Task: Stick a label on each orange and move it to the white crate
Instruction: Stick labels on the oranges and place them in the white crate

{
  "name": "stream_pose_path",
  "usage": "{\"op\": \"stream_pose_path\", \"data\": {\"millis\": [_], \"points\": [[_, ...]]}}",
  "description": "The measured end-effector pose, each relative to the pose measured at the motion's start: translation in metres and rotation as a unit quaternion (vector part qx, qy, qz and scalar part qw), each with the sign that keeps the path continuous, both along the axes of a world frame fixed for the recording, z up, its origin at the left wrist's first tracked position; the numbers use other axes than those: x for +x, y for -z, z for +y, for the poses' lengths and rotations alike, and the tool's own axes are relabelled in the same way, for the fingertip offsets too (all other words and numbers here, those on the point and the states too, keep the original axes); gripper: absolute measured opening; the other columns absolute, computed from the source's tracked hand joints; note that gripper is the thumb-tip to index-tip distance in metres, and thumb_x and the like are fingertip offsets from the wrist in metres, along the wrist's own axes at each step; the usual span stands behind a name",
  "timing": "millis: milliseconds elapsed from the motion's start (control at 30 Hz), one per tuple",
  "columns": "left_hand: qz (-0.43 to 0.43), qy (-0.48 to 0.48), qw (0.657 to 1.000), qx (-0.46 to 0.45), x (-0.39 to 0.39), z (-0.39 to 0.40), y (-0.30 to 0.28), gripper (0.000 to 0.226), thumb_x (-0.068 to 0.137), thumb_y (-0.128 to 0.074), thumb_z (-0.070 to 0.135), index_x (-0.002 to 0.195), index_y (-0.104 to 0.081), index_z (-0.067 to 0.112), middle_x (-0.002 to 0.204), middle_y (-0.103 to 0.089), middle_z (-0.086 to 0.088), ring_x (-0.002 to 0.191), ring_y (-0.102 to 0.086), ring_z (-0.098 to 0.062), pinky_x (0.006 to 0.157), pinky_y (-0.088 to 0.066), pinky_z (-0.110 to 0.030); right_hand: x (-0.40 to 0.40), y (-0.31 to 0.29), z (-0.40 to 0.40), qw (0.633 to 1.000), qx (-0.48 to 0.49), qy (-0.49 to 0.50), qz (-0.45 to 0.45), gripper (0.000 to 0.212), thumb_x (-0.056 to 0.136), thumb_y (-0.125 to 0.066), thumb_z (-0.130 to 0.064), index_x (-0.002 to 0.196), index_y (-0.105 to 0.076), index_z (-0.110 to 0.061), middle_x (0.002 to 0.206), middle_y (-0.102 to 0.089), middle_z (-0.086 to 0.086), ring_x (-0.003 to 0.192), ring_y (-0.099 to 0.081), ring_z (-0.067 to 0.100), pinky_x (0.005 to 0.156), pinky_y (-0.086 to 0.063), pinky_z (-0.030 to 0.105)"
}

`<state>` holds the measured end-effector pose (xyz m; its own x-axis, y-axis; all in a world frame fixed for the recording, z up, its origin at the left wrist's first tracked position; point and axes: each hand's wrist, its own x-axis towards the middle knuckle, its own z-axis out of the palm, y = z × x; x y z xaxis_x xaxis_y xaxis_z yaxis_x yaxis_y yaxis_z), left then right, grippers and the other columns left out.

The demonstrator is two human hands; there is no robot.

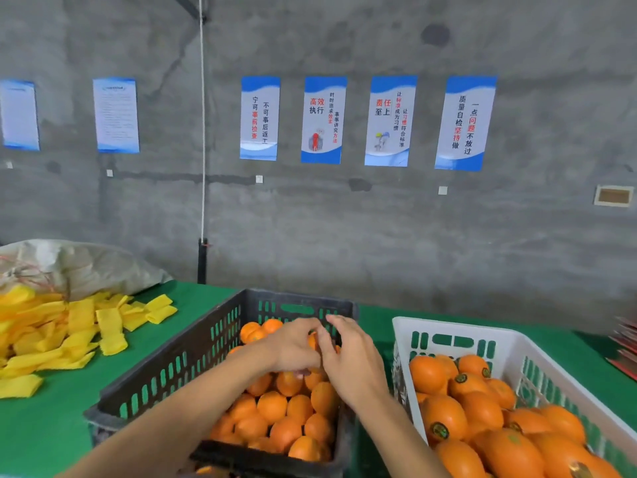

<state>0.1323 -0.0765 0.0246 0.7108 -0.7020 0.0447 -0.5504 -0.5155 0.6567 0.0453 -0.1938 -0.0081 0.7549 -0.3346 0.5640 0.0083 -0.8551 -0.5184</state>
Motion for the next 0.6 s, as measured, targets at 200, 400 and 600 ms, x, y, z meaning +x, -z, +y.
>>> {"op": "stream_pose_path", "data": {"millis": [200, 400, 600], "points": [[-0.183, 0.045, 0.96, -0.208, -0.114, 0.035, -0.01, 0.062, 0.065, -0.077, 0.051, 0.123, -0.06, 0.038, 0.109, -0.07, 0.017, 0.099, -0.065, 0.0, 0.086, -0.054, -0.023, -0.115, -0.008, 0.027, 0.973, 0.064, -0.081, -0.207, 0.033, 0.102, -0.06, -0.034, 0.134, -0.064, -0.025, 0.133, -0.062, -0.013, 0.125, -0.056, 0.006, 0.103, -0.049, 0.034], [-0.115, 0.057, 0.954, -0.271, -0.197, 0.032, 0.076, 0.072, 0.07, -0.091, 0.044, 0.13, -0.052, 0.043, 0.122, -0.065, 0.017, 0.11, -0.065, -0.005, 0.093, -0.057, -0.029, -0.209, 0.063, 0.036, 0.969, 0.106, -0.054, -0.218, 0.036, 0.1, -0.067, -0.029, 0.136, -0.064, -0.023, 0.136, -0.061, -0.013, 0.128, -0.056, 0.007, 0.104, -0.05, 0.03], [-0.106, 0.055, 0.983, -0.141, -0.232, 0.041, 0.183, 0.068, 0.078, -0.078, 0.048, 0.138, -0.045, 0.045, 0.131, -0.054, 0.018, 0.112, -0.056, -0.008, 0.096, -0.053, -0.035, -0.259, 0.167, 0.03, 0.989, 0.134, -0.058, -0.034, 0.042, 0.105, -0.05, -0.045, 0.146, -0.052, -0.033, 0.146, -0.053, -0.016, 0.133, -0.049, -0.001, 0.109, -0.045, 0.027]]}}
